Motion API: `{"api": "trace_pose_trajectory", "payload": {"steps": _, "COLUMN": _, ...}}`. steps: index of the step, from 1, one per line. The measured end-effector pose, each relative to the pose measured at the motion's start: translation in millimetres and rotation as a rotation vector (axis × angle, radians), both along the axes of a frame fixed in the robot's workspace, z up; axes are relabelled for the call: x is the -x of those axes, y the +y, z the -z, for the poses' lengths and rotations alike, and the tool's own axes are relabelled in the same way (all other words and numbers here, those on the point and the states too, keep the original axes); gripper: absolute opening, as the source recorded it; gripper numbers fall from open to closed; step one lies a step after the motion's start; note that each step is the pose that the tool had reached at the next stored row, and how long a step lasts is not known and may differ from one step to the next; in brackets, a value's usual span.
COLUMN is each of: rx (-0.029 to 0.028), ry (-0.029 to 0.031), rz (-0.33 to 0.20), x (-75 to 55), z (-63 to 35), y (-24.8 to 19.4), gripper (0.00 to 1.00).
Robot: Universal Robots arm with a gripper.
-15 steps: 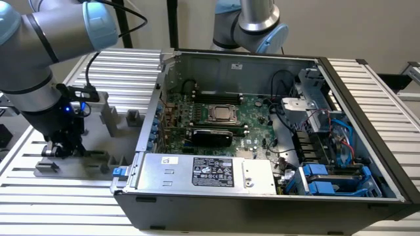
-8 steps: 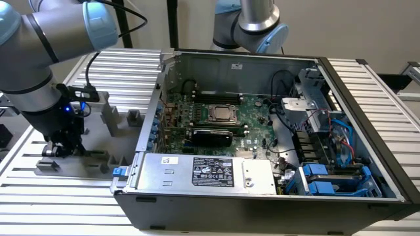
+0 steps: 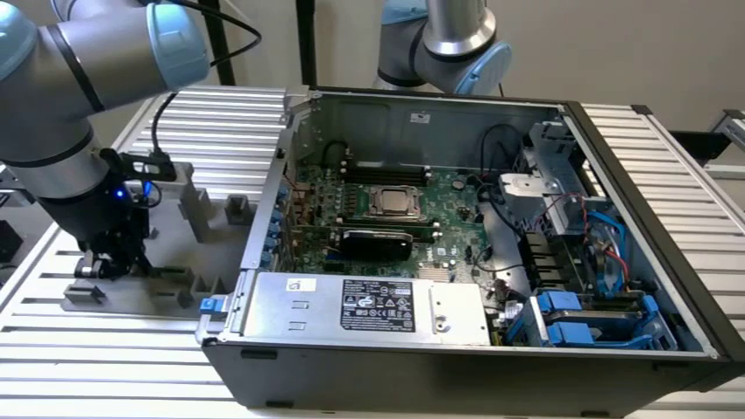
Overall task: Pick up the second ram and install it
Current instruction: 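Pick up the second ram and move it above second insertion slot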
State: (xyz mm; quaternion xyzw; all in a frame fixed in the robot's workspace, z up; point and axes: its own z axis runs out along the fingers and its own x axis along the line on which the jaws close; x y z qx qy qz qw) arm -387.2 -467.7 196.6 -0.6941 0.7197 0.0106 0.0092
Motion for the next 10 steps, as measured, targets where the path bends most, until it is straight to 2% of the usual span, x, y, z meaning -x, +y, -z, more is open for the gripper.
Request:
{"api": "trace_pose_trajectory", "payload": {"steps": 5, "rx": 0.0000, "ry": 0.0000, "rz": 0.000, "x": 0.0, "z": -2.8, "y": 0.0, "gripper": 0.00}}
{"api": "trace_pose_trajectory", "payload": {"steps": 10, "rx": -0.0001, "ry": 0.0000, "rz": 0.000, "x": 0.0, "z": -14.9, "y": 0.0, "gripper": 0.00}}
